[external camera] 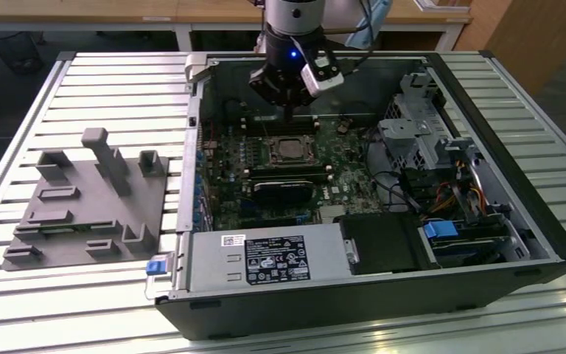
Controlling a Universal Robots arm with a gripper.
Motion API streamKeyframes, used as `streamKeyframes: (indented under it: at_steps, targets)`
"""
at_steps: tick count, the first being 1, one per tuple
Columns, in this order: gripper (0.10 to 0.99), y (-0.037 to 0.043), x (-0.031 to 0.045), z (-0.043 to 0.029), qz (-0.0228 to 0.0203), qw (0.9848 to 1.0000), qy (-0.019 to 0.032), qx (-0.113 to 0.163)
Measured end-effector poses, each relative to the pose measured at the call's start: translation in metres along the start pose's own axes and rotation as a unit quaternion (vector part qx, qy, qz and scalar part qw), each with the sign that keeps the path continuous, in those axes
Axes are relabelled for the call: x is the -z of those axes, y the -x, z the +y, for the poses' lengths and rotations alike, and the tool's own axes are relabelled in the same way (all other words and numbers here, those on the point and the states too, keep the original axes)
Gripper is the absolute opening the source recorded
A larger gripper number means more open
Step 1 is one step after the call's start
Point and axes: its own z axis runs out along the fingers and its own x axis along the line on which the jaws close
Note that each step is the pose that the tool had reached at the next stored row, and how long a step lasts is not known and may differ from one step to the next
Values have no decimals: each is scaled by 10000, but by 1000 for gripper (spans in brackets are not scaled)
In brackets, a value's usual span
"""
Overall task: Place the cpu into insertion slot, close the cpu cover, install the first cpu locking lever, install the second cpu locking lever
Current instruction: 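Install the first cpu locking lever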
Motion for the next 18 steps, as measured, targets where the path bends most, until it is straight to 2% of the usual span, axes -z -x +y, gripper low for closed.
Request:
streamKeyframes:
  at_steps: [18]
  targets:
    - [110,-160,4,-17,-12,10000,2,15]
